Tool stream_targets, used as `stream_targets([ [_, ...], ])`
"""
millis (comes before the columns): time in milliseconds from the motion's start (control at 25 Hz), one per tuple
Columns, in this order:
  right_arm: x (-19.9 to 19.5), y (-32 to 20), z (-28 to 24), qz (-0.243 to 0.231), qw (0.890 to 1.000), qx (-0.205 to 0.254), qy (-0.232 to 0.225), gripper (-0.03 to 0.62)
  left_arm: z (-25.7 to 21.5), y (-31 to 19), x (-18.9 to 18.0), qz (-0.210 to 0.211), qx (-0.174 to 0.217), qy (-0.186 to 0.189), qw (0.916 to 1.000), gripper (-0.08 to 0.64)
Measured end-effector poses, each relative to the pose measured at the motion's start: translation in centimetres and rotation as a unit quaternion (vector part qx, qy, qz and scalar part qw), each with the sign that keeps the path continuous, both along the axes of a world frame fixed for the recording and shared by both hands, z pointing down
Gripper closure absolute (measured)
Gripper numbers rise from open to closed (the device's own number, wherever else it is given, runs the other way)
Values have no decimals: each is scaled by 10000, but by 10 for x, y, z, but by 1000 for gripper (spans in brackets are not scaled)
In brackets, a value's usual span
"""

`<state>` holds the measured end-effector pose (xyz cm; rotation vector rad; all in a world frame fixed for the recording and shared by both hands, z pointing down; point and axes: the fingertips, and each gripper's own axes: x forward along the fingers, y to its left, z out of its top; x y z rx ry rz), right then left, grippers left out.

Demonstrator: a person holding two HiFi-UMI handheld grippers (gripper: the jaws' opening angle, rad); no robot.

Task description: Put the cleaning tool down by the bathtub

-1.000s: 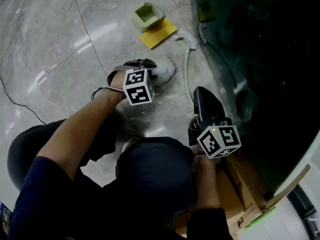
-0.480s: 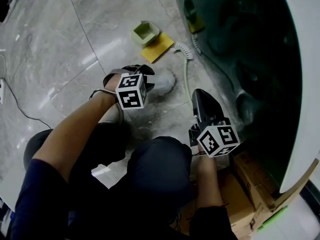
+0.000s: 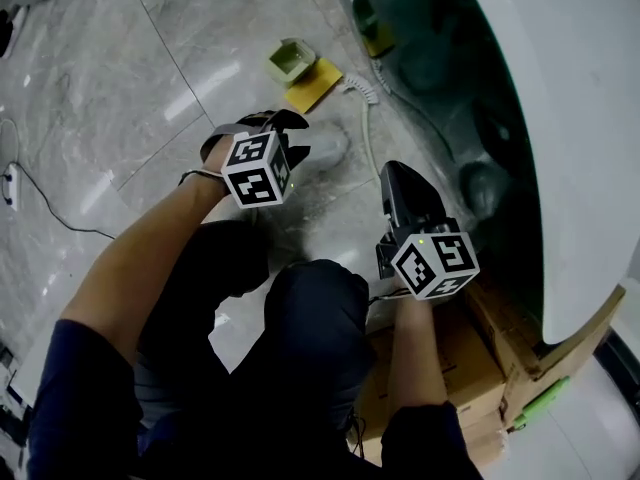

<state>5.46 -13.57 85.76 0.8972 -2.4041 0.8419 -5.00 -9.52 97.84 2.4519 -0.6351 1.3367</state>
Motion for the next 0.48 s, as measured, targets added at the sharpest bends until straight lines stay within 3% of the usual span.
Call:
stream_targets([
  [240,-12,18,-91,-155,9997,-81,161,588,-84,9,-41,-116,33,-141,9998,393],
  [480,-14,23,-180,-122,9998,100,122,588,-181,14,-53,-404,211,57,9989,393],
])
